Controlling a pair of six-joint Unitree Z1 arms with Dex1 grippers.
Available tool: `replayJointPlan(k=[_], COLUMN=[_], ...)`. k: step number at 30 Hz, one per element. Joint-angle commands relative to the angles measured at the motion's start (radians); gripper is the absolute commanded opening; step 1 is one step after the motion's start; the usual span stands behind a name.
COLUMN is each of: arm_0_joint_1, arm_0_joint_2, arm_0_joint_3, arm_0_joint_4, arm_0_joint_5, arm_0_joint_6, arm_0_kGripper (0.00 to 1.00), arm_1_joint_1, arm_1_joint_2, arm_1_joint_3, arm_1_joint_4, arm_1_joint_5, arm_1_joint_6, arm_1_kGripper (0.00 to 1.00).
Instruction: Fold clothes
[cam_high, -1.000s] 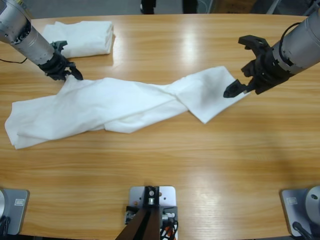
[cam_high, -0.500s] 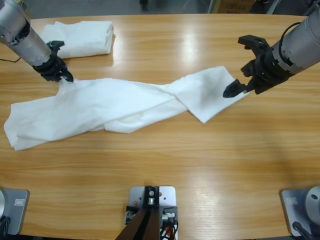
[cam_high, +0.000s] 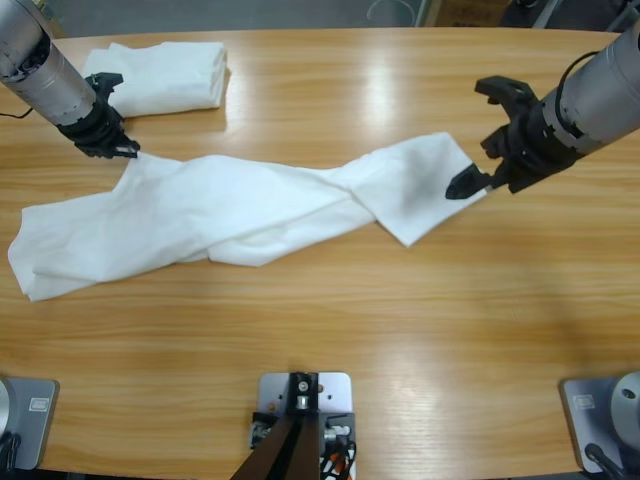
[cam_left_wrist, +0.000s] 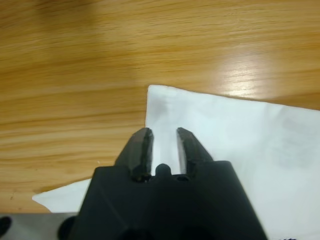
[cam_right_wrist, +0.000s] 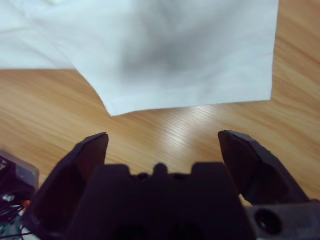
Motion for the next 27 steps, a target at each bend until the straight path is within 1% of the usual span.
replayJointPlan(k=[1, 5, 7, 8, 10, 12, 13, 14, 15, 22, 27], arm_0_joint_1=[-0.008, -0.007, -0.007, -0.008, -0.002, 0.001, 0.001, 0.002, 0.001, 0.001, 0.001], arm_0_joint_2=[0.092, 0.122, 0.135, 0.138, 0.143, 0.151, 0.155, 0.158, 0.156, 0.139, 0.095], arm_0_joint_3=[0.012, 0.011, 0.008, 0.007, 0.008, 0.008, 0.009, 0.011, 0.014, 0.029, 0.052], arm_0_joint_4=[0.007, 0.004, 0.001, -0.001, -0.002, -0.002, -0.002, -0.005, -0.010, -0.012, -0.027], arm_0_joint_5=[0.007, 0.005, -0.001, -0.002, -0.023, -0.043, -0.053, -0.069, -0.078, -0.058, -0.032], arm_0_joint_6=[0.001, -0.006, -0.009, -0.009, -0.002, 0.001, 0.002, 0.003, 0.004, -0.009, 0.010], arm_0_kGripper=[0.908, 0.924, 0.918, 0.892, 0.572, 0.422, 0.311, 0.091, 0.000, 0.000, 0.000], arm_1_joint_1=[0.011, 0.011, 0.011, 0.011, 0.011, 0.011, 0.011, 0.011, 0.011, 0.011, 0.011], arm_1_joint_2=[0.027, 0.032, 0.031, 0.032, 0.032, 0.032, 0.033, 0.032, 0.032, 0.035, 0.037], arm_1_joint_3=[0.050, 0.050, 0.053, 0.055, 0.059, 0.059, 0.059, 0.059, 0.059, 0.064, 0.067], arm_1_joint_4=[-0.033, -0.035, -0.035, -0.036, -0.038, -0.039, -0.039, -0.039, -0.039, -0.040, -0.039], arm_1_joint_5=[0.016, 0.016, 0.016, 0.016, 0.016, 0.016, 0.017, 0.017, 0.017, 0.017, 0.017], arm_1_joint_6=[0.010, 0.010, 0.010, 0.009, 0.009, 0.009, 0.009, 0.009, 0.010, 0.007, 0.007], arm_1_kGripper=[0.890, 0.890, 0.890, 0.890, 0.890, 0.890, 0.890, 0.890, 0.890, 0.890, 0.890])
